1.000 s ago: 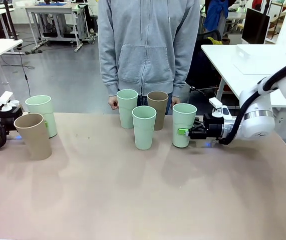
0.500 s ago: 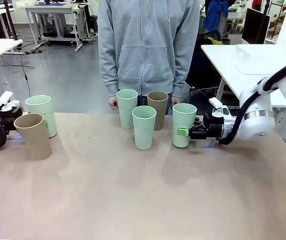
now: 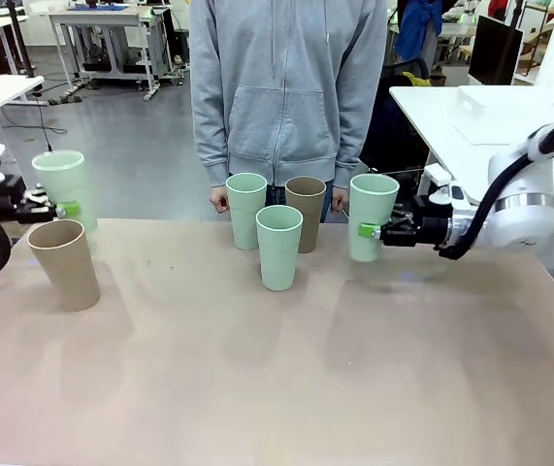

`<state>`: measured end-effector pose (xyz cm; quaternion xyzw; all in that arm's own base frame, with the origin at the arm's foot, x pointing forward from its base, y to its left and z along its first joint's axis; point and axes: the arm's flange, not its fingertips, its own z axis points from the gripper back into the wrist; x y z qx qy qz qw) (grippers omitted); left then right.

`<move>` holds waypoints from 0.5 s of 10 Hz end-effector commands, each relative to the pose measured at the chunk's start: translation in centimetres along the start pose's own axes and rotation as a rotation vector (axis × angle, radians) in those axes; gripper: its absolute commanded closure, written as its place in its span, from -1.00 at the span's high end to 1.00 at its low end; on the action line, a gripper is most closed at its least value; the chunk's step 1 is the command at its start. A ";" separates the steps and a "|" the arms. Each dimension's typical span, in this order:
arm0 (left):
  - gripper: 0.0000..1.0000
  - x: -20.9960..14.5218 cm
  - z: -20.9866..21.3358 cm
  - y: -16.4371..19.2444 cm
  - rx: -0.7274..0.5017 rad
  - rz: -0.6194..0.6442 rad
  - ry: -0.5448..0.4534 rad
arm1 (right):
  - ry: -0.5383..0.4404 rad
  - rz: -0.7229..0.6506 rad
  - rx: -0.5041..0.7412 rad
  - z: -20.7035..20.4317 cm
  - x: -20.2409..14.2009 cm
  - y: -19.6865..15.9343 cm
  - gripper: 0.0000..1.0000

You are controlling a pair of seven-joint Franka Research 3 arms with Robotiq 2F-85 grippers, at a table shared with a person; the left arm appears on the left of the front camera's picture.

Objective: Stack the cups and store them in the basket.
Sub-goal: Pick up two Reusable plastic cups , one in each hand.

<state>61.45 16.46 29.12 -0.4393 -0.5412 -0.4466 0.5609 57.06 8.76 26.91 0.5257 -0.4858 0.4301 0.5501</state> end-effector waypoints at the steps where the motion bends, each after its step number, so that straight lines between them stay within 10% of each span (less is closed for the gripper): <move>1: 0.68 4.2 -1.2 -1.1 0.048 -0.011 -0.020 | -0.003 0.004 -0.024 0.6 2.9 2.0 0.70; 5: 0.68 13.6 -2.8 -5.3 0.084 -0.049 -0.013 | 0.012 0.101 -0.091 2.8 9.2 6.1 0.70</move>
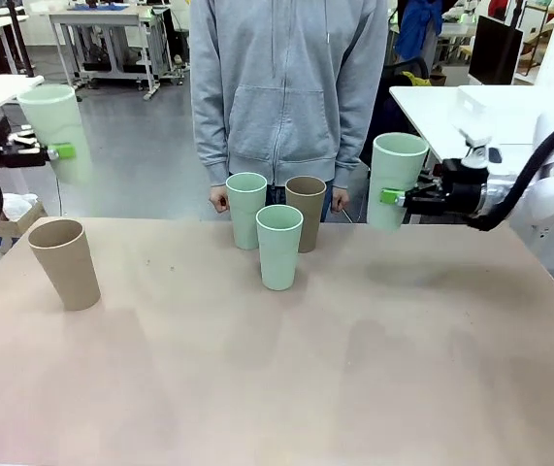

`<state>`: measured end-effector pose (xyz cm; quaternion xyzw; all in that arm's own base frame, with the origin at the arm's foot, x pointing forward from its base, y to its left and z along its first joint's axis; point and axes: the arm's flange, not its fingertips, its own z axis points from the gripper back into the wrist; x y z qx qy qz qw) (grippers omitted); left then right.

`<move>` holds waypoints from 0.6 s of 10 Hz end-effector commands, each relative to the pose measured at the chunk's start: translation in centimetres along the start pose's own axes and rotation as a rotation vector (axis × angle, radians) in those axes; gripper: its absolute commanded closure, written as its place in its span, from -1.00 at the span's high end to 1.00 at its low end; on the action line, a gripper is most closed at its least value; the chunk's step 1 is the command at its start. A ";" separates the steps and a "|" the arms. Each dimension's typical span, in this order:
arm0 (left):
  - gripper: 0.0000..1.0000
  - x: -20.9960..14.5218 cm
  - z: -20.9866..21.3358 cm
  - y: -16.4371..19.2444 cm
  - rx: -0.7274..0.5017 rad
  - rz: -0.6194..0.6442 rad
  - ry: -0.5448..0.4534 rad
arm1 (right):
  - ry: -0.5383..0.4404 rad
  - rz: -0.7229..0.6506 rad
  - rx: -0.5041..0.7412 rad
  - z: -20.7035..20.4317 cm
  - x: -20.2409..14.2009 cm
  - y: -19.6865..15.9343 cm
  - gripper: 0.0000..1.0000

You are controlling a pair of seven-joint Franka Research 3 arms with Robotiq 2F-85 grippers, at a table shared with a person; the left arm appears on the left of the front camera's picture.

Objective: Stack the cups and store them in the basket.
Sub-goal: Pick up two Reusable plastic cups , one in each hand.

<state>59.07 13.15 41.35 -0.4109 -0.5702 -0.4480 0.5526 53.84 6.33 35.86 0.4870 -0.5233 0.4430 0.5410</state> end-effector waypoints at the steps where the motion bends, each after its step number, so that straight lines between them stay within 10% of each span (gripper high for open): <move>1: 0.68 3.6 -0.6 -4.1 0.039 0.031 0.003 | 0.015 0.013 -0.066 1.4 2.0 2.9 0.70; 6: 0.68 5.6 -3.5 -16.6 0.005 0.083 -0.050 | 0.035 0.051 -0.117 4.4 3.2 9.3 0.70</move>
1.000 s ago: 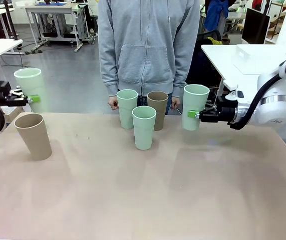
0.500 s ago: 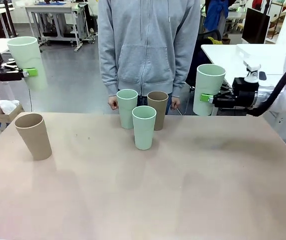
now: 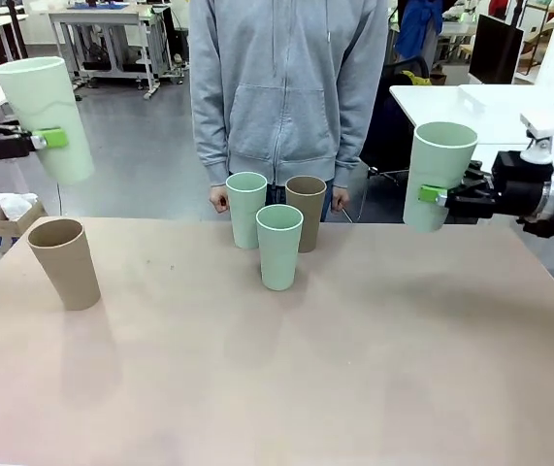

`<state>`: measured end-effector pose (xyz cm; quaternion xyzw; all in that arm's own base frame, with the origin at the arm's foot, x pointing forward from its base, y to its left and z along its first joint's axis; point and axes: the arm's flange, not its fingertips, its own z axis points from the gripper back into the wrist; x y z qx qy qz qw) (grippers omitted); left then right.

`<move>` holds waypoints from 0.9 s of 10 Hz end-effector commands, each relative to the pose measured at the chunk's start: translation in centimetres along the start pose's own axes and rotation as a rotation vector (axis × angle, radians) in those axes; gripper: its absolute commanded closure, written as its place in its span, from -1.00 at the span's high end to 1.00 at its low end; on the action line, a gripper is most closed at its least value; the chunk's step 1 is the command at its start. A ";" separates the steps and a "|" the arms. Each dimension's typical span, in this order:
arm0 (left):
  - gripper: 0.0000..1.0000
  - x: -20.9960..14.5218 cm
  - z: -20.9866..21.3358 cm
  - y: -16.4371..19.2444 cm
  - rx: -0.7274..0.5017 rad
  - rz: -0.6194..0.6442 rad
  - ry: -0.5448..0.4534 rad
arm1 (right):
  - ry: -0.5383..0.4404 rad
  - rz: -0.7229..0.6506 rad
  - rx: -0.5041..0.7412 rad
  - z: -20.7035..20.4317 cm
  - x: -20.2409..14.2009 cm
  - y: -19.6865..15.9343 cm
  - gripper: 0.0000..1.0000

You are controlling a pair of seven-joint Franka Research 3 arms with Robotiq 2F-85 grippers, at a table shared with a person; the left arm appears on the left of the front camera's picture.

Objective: Stack the cups and store them in the basket.
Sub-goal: Pick up two Reusable plastic cups , one in each hand.

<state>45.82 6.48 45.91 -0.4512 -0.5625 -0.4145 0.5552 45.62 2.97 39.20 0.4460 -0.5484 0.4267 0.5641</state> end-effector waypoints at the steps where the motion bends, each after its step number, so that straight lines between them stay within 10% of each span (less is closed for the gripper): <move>1: 0.68 -0.9 -1.5 -4.4 0.003 -0.007 0.000 | 0.025 0.026 -0.001 0.3 -0.3 2.3 0.70; 5: 0.68 -6.4 -4.8 -11.4 -0.079 -0.002 0.054 | 0.031 0.038 0.005 1.5 -2.3 4.9 0.70; 9: 0.68 -6.2 -4.8 -9.4 -0.080 0.013 0.049 | 0.030 0.009 0.008 1.3 -2.7 4.8 0.70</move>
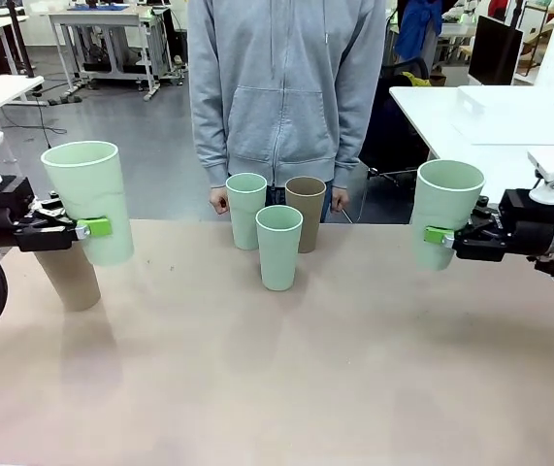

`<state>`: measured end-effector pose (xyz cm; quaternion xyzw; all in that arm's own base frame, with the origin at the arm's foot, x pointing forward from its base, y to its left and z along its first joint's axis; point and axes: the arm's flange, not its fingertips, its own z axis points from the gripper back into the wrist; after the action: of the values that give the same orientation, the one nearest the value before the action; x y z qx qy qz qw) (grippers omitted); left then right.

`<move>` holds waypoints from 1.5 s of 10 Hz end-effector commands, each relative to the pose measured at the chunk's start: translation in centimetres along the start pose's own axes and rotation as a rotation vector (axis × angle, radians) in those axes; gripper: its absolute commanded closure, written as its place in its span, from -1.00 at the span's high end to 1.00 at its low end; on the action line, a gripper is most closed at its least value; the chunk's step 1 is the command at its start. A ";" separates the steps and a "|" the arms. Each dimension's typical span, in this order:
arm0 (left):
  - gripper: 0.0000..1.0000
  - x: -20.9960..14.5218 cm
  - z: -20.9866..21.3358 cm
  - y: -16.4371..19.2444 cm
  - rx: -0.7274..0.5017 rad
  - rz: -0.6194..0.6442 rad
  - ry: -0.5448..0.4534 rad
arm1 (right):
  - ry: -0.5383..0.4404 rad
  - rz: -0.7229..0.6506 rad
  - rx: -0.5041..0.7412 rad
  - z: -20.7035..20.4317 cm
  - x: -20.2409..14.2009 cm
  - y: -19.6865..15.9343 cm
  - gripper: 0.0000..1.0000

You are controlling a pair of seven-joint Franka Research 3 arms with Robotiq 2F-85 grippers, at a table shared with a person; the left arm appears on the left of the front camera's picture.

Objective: Stack the cups and store them in the basket.
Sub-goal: Pick up two Reusable plastic cups , one in each hand.

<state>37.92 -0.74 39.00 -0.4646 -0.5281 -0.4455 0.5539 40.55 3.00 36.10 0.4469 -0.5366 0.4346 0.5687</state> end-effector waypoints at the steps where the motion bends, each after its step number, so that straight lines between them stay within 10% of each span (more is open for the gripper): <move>1: 0.68 1.2 0.0 -0.3 -0.001 0.002 -0.005 | 0.005 0.015 -0.008 0.1 0.6 0.0 0.70; 15: 0.68 -6.0 -1.3 -3.9 -0.087 -0.055 0.011 | -0.066 -0.083 0.096 0.9 -2.0 3.3 0.70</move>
<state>37.39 -1.27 33.33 -0.4775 -0.5104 -0.4819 0.5284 39.25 3.53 33.50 0.5086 -0.5082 0.4152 0.5574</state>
